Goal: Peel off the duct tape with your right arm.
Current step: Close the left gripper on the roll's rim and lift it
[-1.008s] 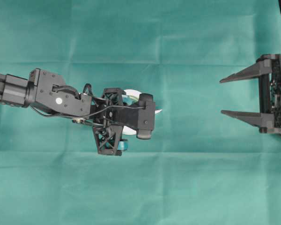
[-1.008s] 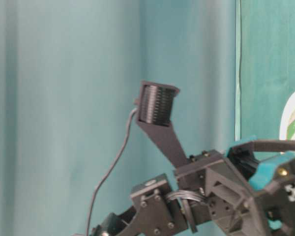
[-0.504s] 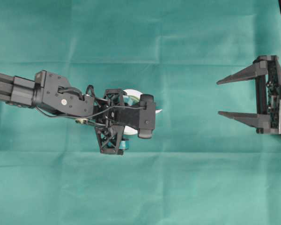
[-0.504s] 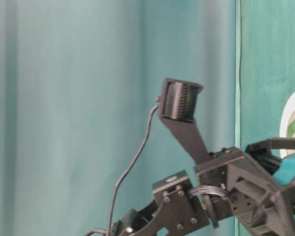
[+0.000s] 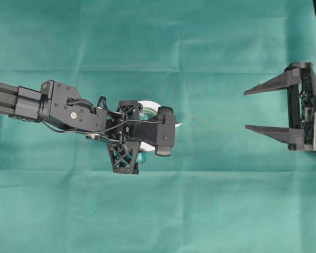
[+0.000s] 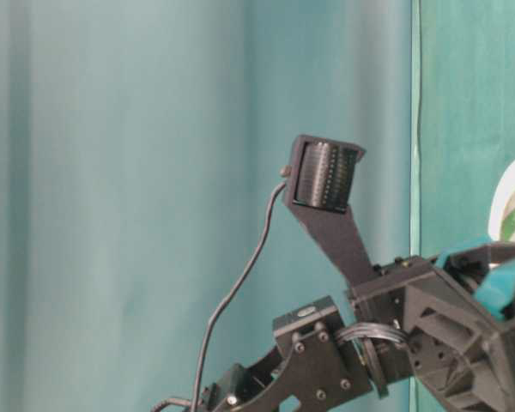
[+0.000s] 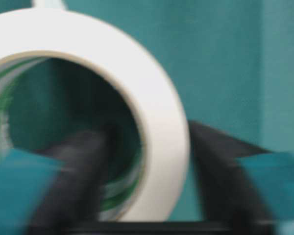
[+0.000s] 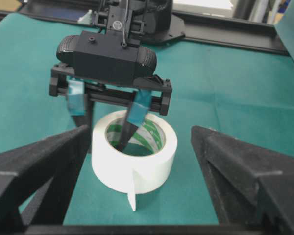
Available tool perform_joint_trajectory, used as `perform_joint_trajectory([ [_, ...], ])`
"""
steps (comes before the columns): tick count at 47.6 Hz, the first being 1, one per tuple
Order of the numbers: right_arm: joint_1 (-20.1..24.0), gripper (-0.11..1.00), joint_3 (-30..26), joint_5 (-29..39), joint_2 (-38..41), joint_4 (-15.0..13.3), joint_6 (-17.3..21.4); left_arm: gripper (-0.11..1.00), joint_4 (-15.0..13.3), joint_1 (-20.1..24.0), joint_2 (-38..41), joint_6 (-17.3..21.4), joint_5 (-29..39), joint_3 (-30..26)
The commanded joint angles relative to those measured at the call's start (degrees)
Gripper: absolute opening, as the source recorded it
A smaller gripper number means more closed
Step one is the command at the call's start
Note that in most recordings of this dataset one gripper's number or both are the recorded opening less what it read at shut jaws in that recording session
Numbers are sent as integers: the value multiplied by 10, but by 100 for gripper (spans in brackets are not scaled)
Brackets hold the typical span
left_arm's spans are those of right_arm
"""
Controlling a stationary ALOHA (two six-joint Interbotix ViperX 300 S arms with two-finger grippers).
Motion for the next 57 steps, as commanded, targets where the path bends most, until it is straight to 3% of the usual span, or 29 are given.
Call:
perform_joint_trajectory([
  [1, 1, 72, -4, -6, 3, -1, 2, 39, -1, -5, -12, 2, 1, -7],
  [7, 1, 72, -4, -7, 3, -1, 2, 20, 0, -9, -19, 11, 9, -10],
  [18, 1, 72, -4, -7, 3, -1, 2, 20, 0, -15, -37, 17, 29, -20],
  [57, 5, 72, -9, -25, 47, -1, 4, 20, 1, -21, -156, 31, 211, -123],
])
